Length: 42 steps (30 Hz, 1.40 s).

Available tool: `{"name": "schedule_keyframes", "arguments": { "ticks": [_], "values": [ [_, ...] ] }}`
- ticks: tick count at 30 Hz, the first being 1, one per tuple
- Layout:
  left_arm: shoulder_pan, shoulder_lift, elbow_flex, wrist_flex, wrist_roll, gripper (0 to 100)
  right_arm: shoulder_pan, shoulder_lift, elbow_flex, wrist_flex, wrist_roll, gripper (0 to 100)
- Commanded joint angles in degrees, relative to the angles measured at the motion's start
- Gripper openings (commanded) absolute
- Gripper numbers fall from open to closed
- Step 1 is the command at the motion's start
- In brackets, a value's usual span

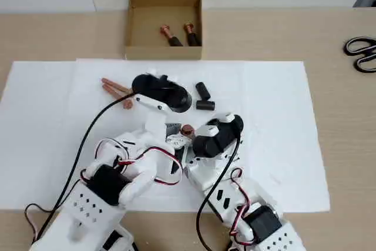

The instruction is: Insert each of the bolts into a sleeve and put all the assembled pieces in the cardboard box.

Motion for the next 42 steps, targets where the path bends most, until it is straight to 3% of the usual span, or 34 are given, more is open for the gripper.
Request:
{"name": "schedule_keyframes", "arguments": {
  "ticks": [1,6,12,17,20,25,42],
  "values": [
    [-0.9,-1.1,-4.7,3.2,-0.3,16,0.7,-0.9,-0.9,-1.2,-0.2,3.2],
    [-9.3,-1.1,-11.1,9.6,-0.5,16,0.7,-0.9,-0.8,-1.2,-0.2,3.2],
    [-26.7,-1.1,-18.6,24.4,-1.1,16,7.3,-0.3,-1.2,-1.0,-0.1,3.2],
    [-40.7,-1.1,-18.6,28.1,-15.3,16,11.9,0.6,-5.7,7.0,4.6,3.2],
    [-42.3,-1.1,-18.7,29.4,-16.6,16,14.0,5.3,-14.2,10.2,5.3,3.2],
    [-42.4,-1.1,-18.7,29.8,-16.5,16,16.0,24.3,-30.5,7.1,9.6,3.2],
    [-42.6,-1.1,-16.3,30.0,-16.5,16,18.3,100.3,-81.8,-33.5,9.9,3.2]
  ]
}}
